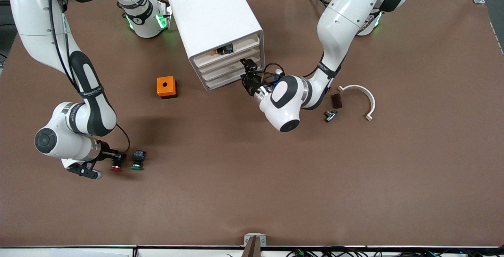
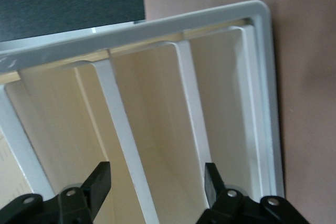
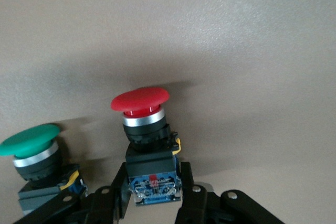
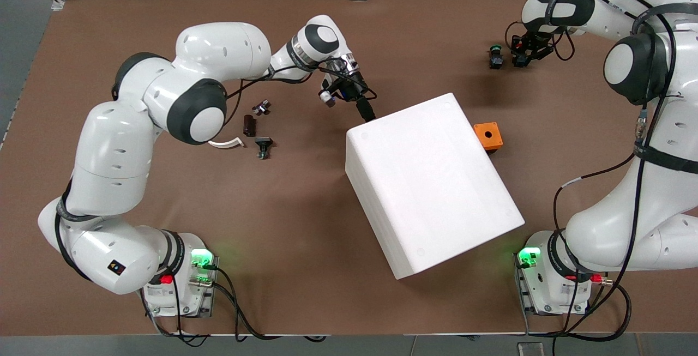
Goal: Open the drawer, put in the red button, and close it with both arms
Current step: 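Pull the drawer open with the left gripper while the right gripper lifts the button, then lower the red button into the drawer with the right gripper while the left gripper withdraws, then retract the right arm while the left gripper moves to the drawer front, then push the drawer closed into the cabinet with the left gripper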
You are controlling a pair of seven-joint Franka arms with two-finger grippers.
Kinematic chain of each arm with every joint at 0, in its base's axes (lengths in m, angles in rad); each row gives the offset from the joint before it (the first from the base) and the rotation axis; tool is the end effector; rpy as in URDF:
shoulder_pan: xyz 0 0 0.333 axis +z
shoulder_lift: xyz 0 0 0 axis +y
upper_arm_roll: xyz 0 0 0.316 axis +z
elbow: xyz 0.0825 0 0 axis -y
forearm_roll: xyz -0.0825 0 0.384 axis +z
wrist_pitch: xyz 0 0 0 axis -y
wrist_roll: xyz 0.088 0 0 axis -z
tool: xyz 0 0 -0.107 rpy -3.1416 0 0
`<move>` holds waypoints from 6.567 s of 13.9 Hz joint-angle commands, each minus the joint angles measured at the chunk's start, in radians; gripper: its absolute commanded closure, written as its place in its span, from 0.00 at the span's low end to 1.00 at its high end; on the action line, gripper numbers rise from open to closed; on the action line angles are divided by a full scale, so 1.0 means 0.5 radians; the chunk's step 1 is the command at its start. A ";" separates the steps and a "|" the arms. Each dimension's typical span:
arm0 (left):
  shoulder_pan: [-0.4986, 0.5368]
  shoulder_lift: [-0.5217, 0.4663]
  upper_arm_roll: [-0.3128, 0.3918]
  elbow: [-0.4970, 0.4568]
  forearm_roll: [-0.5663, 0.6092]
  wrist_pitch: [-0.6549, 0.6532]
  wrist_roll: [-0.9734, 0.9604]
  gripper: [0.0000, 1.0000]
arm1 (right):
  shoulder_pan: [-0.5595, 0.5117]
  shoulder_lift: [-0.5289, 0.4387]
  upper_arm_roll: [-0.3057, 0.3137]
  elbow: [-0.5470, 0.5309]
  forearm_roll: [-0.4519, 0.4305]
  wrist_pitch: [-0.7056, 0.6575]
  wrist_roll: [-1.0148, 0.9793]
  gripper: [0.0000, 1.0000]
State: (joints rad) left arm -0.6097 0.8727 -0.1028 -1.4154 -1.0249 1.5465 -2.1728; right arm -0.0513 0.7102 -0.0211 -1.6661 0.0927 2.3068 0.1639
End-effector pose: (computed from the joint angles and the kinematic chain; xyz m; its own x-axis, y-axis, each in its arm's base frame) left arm 0.4543 -0.4983 0.1934 -0.4235 0.8858 -0.1897 0.3605 -0.0273 -0.9324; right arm 0.6730 -0.0455 0.1863 0.9540 -0.2897 -0.0778 -0.2932 -0.9553 -0.0382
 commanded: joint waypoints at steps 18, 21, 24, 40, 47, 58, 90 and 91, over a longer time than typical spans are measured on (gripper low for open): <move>0.179 0.071 0.028 0.134 -0.113 -0.209 -0.318 0.99 | 0.378 -0.604 0.012 0.077 -0.231 -0.873 1.147 1.00; 0.253 0.077 0.070 0.199 -0.113 -0.200 -0.186 0.99 | 0.522 -0.684 0.024 0.089 0.004 -0.993 1.588 1.00; 0.262 0.077 0.150 0.235 -0.110 -0.194 -0.158 0.96 | 0.725 -0.739 0.024 0.123 0.066 -1.061 2.033 1.00; 0.330 -0.116 0.395 0.392 0.423 -0.191 0.721 0.01 | 1.581 -0.758 0.018 -0.076 0.296 -0.604 3.556 1.00; 0.296 -0.361 0.509 0.401 1.113 -0.142 1.504 0.01 | 1.673 -0.699 0.018 -0.245 0.290 -0.309 3.740 0.61; 0.213 -0.472 0.491 0.392 1.473 0.064 2.403 0.01 | 1.328 -0.751 -0.028 0.190 0.244 -0.931 2.935 0.00; -0.775 -0.248 0.221 0.238 1.439 0.601 2.195 0.00 | 0.081 -1.592 -0.068 -0.159 -0.216 -1.217 -0.190 0.00; -0.793 -0.248 0.221 0.238 1.439 0.598 2.177 0.00 | 0.081 -1.583 -0.068 -0.117 -0.216 -1.220 -0.181 0.00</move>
State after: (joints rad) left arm -0.9868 0.7694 0.0135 -1.2736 -0.3136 1.8502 -1.0597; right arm -0.0083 -0.0649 -0.0618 -1.7313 0.0045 1.6942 0.0754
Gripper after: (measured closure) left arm 0.000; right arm 0.000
